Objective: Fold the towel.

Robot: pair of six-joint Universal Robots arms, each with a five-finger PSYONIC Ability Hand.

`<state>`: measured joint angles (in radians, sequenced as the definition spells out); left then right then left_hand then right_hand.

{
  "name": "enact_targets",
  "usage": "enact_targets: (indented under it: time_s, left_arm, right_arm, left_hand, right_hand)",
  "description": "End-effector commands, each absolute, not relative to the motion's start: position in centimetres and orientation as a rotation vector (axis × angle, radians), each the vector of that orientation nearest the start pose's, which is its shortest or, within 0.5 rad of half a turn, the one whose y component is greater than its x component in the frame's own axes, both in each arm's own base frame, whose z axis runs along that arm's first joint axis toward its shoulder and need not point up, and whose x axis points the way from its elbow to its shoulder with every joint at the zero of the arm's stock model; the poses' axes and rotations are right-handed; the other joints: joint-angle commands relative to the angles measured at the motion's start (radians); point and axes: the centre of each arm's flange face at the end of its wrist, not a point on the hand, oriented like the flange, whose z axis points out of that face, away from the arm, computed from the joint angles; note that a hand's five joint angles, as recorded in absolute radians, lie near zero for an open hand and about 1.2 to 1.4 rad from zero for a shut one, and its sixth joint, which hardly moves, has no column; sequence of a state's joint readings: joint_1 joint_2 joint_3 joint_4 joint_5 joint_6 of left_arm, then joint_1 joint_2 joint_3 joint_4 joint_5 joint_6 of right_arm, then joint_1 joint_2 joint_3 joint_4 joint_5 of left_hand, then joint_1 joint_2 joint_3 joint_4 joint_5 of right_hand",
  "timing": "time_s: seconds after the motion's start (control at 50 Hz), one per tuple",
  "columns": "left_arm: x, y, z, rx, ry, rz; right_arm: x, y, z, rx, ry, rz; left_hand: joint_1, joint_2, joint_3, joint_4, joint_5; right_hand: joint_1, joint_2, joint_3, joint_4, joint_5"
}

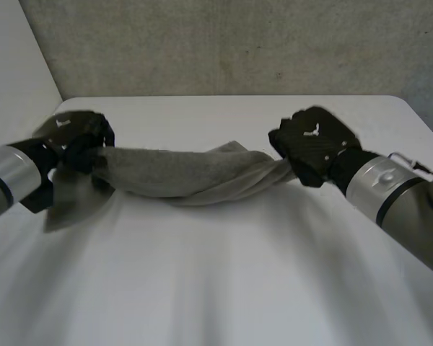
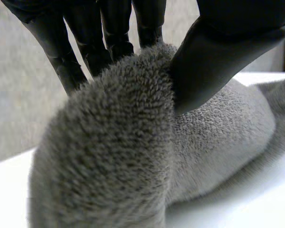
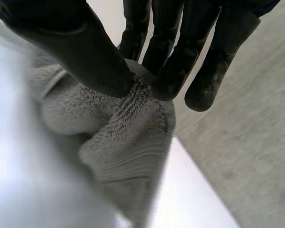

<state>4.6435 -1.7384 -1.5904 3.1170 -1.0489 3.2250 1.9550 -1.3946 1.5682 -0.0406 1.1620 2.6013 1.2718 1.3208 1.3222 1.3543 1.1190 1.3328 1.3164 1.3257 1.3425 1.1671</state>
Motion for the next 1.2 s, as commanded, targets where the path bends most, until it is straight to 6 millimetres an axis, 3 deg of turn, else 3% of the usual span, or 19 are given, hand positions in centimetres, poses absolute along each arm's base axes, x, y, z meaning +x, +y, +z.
enact_targets:
  time_s: [0.02, 0.24, 0.3, 0.4, 0.48, 0.5, 0.54, 0.56, 0.6, 0.72, 0.78, 0.82, 0.88, 0.9, 0.94, 0.98, 1.0, 1.08, 1.2]
  left_arm:
    - [-19.9, -28.6, 26.5, 0.774, 2.687, -2.254]
    - [-20.0, -29.0, 24.4, 0.757, 2.769, -2.174]
    - [-20.1, -30.8, 24.5, 0.761, 2.733, -2.207]
    - [-21.0, -35.4, 26.1, 0.784, 2.575, -2.342]
    - [-22.9, -38.9, 32.3, 0.828, 2.223, -2.610]
    - [-22.9, -38.9, 32.3, 0.828, 2.222, -2.611]
    - [-23.7, -39.2, 38.1, 0.779, 1.933, -2.800]
    - [-23.7, -39.2, 38.2, 0.779, 1.932, -2.801]
    - [-23.8, -38.6, 42.7, 0.697, 1.722, -2.934]
    - [-24.4, -37.4, 45.0, 0.664, 1.621, -3.043]
    - [-24.4, -37.5, 43.2, 0.661, 1.723, -3.007]
    - [-23.9, -38.3, 38.8, 0.649, 1.936, -2.873]
    - [-23.8, -38.3, 36.4, 0.652, 2.044, -2.799]
    - [-23.8, -38.2, 33.9, 0.660, 2.145, -2.728]
    - [-23.6, -38.0, 31.2, 0.670, 2.245, -2.656]
    - [-23.4, -37.0, 26.3, 0.712, 2.417, -2.526]
    - [-23.4, -37.0, 26.3, 0.712, 2.418, -2.525]
    - [-23.5, -34.8, 20.2, 0.842, 2.569, -2.377]
    - [-23.4, -32.1, 16.1, 1.039, 2.547, -2.235]
  right_arm:
    - [27.6, -23.0, 27.1, -1.327, 1.742, -1.977]
    - [27.6, -23.9, 27.8, -1.315, 1.735, -2.017]
    - [27.9, -24.4, 28.0, -1.314, 1.723, -2.031]
    - [30.2, -29.5, 28.6, -1.273, 1.711, -2.143]
    - [32.2, -31.2, 32.0, -1.192, 1.633, -2.327]
    - [32.9, -31.4, 34.3, -1.129, 1.579, -2.427]
    - [33.2, -31.3, 36.9, -1.036, 1.521, -2.522]
    - [33.1, -31.4, 39.3, -0.946, 1.459, -2.615]
    - [33.0, -31.2, 41.2, -0.869, 1.401, -2.681]
    - [32.7, -30.1, 43.8, -0.778, 1.293, -2.727]
    - [33.2, -29.8, 41.2, -0.883, 1.402, -2.621]
    - [33.5, -29.7, 39.2, -0.970, 1.480, -2.536]
    - [33.8, -29.4, 34.5, -1.167, 1.623, -2.351]
    - [33.8, -29.4, 34.5, -1.167, 1.624, -2.350]
    - [33.4, -28.9, 28.8, -1.387, 1.769, -2.147]
    - [33.2, -28.2, 26.1, -1.497, 1.817, -2.056]
    - [32.7, -27.6, 23.9, -1.598, 1.853, -1.983]
    - [31.5, -26.3, 20.2, -1.766, 1.911, -1.844]
    - [29.9, -25.1, 17.3, -1.831, 1.969, -1.747]
  left_hand:
    - [0.124, 0.075, 0.074, 0.042, 0.103]
    - [0.124, 0.075, 0.074, 0.042, 0.103]
    - [0.124, 0.075, 0.074, 0.042, 0.103]
    - [0.124, 0.075, 0.074, 0.042, 0.103]
    - [0.124, 0.075, 0.074, 0.042, 0.103]
    - [0.124, 0.075, 0.074, 0.042, 0.103]
    - [0.124, 0.075, 0.074, 0.042, 0.103]
    - [0.124, 0.075, 0.074, 0.042, 0.103]
    - [0.124, 0.075, 0.074, 0.042, 0.103]
    - [0.124, 0.075, 0.074, 0.042, 0.103]
    - [0.124, 0.075, 0.074, 0.042, 0.103]
    - [0.124, 0.075, 0.074, 0.042, 0.103]
    - [0.124, 0.075, 0.074, 0.042, 0.103]
    - [0.124, 0.075, 0.074, 0.042, 0.103]
    - [0.124, 0.075, 0.074, 0.042, 0.103]
    - [0.124, 0.075, 0.074, 0.042, 0.103]
    - [0.124, 0.075, 0.074, 0.042, 0.103]
    - [0.124, 0.075, 0.074, 0.042, 0.103]
    - [0.124, 0.075, 0.074, 0.042, 0.103]
  right_hand:
    - [0.063, 0.080, 0.071, 0.054, 0.055]
    - [0.063, 0.080, 0.071, 0.054, 0.055]
    - [0.063, 0.080, 0.071, 0.054, 0.055]
    - [0.063, 0.080, 0.071, 0.054, 0.055]
    - [0.063, 0.080, 0.071, 0.054, 0.055]
    - [0.063, 0.080, 0.071, 0.054, 0.055]
    - [0.063, 0.080, 0.071, 0.054, 0.055]
    - [0.063, 0.080, 0.071, 0.054, 0.055]
    - [0.063, 0.080, 0.071, 0.054, 0.055]
    - [0.063, 0.080, 0.071, 0.054, 0.055]
    - [0.063, 0.080, 0.071, 0.054, 0.055]
    - [0.063, 0.080, 0.071, 0.054, 0.055]
    - [0.063, 0.080, 0.071, 0.054, 0.055]
    - [0.063, 0.080, 0.071, 0.054, 0.055]
    - [0.063, 0.080, 0.071, 0.054, 0.055]
    - [0.063, 0.080, 0.071, 0.054, 0.055]
    - [0.063, 0.080, 0.071, 0.054, 0.055]
    - [0.063, 0.080, 0.071, 0.054, 0.055]
    - [0.063, 0.080, 0.071, 0.054, 0.055]
